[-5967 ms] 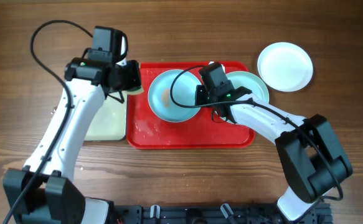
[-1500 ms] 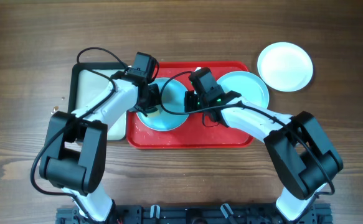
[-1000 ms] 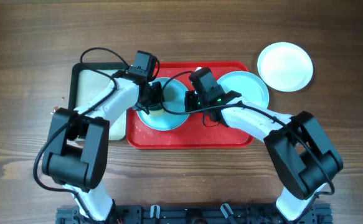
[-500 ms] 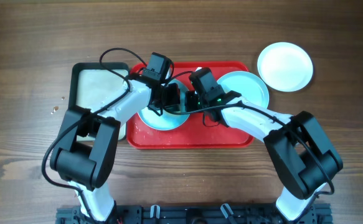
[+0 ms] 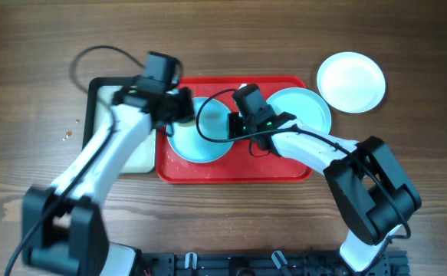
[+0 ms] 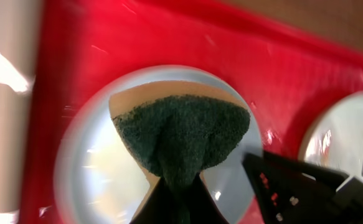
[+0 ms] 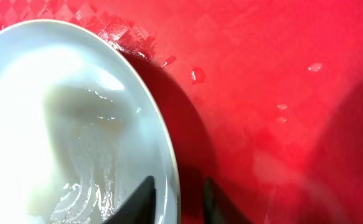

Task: Clean dirty plates on tray and stack at the side
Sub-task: 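Move the left gripper with sponge back over the black tray, then lift the light-blue plate with the right gripper and swing it up-left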

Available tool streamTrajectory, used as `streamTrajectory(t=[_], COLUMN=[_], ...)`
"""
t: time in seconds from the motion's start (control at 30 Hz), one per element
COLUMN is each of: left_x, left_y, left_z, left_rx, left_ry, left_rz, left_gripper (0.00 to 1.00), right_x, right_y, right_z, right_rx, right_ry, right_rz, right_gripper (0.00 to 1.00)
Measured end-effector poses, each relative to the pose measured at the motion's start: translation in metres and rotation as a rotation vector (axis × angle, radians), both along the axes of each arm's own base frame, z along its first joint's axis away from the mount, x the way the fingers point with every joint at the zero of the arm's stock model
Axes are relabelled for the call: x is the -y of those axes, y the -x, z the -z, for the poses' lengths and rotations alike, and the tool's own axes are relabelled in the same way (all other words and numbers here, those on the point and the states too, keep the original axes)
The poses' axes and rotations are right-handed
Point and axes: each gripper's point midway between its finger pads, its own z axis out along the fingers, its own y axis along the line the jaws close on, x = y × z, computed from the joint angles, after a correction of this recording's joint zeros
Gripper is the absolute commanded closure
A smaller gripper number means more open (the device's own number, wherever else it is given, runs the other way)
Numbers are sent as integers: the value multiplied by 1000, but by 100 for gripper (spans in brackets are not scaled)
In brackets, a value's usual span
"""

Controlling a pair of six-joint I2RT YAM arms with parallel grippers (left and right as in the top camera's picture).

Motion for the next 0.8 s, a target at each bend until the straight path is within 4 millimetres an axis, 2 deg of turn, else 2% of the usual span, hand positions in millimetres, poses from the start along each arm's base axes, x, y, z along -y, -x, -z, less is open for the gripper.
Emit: streamTrajectory(t=[0.03,0.1,0.2,0.3,0.4,0.5,0.67,0.8], left_x=[-18,-47,-86,-135,-162,-175,-179,-177], left_y=[0,3,7,16,23,27,29,41], left_z=[-10,-16,-13,-9,-7,-6,-4,10], left_rx=[19,15,-18,-73,-97,-109,-113,-156], left_ry=[-29,-74,-125,-155,-160,-172,-188,-197], left_rz=[-47,-116,-217,-341,-416,-428,-397,-377], left_gripper=[92,92,93,96,96,96,96,96], right_x=[0,0,1,1,0,0,-2,-3], right_y=[0,0,1,2,-1,-1,-4,-5], right_z=[0,1,1,2,3,4,5,4], right_rx=[-1,-2,-5,-9,-1,-1,8,16], right_ry=[0,2,4,7,3,2,-5,2], right_rz=[0,0,0,0,1,2,7,-6], right_gripper=[70,70,71,71,76,96,96,96])
